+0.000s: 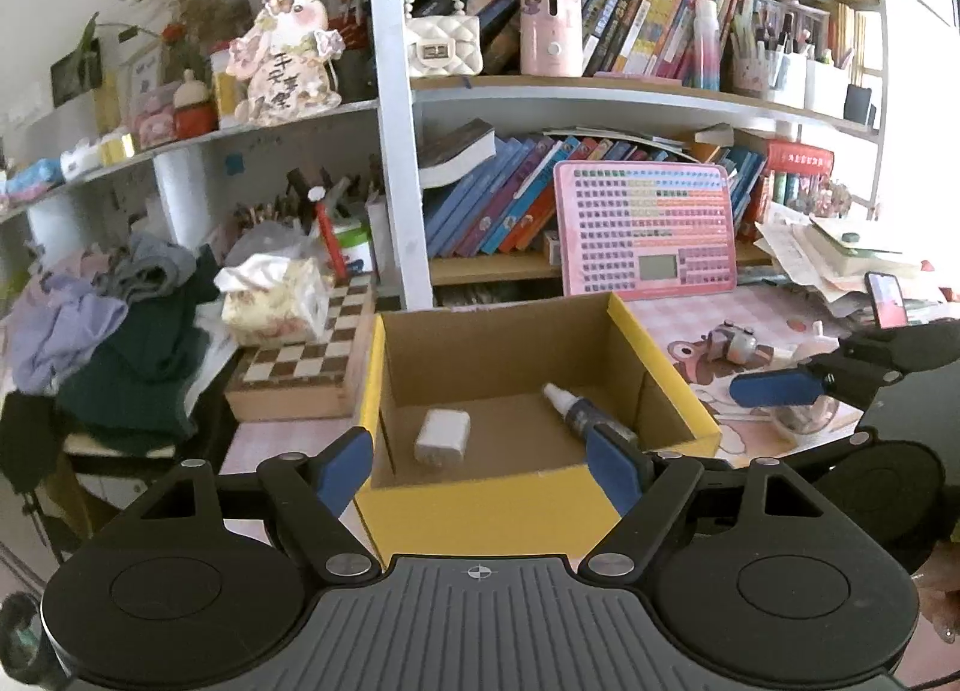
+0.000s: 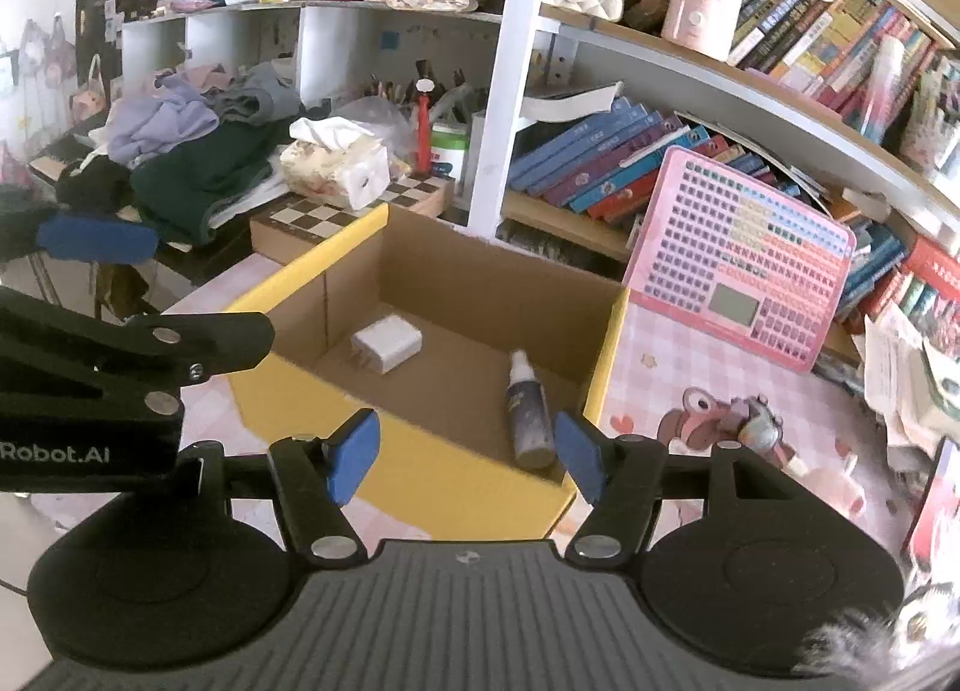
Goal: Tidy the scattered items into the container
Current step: 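Open the right tool to drop the spray bottle into the box, then withdraw both tools from the box back toward the tape roll, then lower the left tool onto the clear tape roll beside the plush pig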
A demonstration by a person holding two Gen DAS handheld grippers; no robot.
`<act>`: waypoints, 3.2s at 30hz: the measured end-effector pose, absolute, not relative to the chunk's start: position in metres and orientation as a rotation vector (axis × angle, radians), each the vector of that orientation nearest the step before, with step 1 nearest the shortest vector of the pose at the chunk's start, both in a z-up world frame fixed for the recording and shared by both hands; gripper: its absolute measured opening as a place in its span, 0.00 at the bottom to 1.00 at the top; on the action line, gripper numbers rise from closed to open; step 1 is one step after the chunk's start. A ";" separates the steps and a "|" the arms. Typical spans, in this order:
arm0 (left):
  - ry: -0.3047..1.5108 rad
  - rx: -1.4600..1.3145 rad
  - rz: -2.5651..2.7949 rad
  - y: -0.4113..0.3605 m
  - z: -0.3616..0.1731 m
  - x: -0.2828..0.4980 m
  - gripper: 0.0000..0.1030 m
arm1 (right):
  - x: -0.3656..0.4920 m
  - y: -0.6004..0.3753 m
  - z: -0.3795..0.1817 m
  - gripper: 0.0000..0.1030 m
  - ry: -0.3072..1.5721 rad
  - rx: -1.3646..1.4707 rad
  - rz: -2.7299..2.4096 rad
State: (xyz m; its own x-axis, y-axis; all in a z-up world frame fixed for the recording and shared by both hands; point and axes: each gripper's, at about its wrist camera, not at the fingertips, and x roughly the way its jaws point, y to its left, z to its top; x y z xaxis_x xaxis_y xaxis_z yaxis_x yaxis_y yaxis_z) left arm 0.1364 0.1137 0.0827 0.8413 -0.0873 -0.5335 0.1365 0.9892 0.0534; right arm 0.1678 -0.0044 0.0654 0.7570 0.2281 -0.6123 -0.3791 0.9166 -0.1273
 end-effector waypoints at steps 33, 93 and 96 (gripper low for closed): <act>0.710 0.059 -0.168 0.088 0.024 0.059 0.83 | 0.058 -0.069 0.015 0.71 0.713 -0.084 0.122; 0.861 0.132 -0.310 -0.147 -0.022 0.175 0.83 | 0.140 -0.312 -0.018 0.82 0.753 0.039 -0.062; 0.846 0.136 -0.307 -0.155 -0.022 0.188 0.83 | 0.154 -0.324 -0.018 0.82 0.748 0.093 -0.058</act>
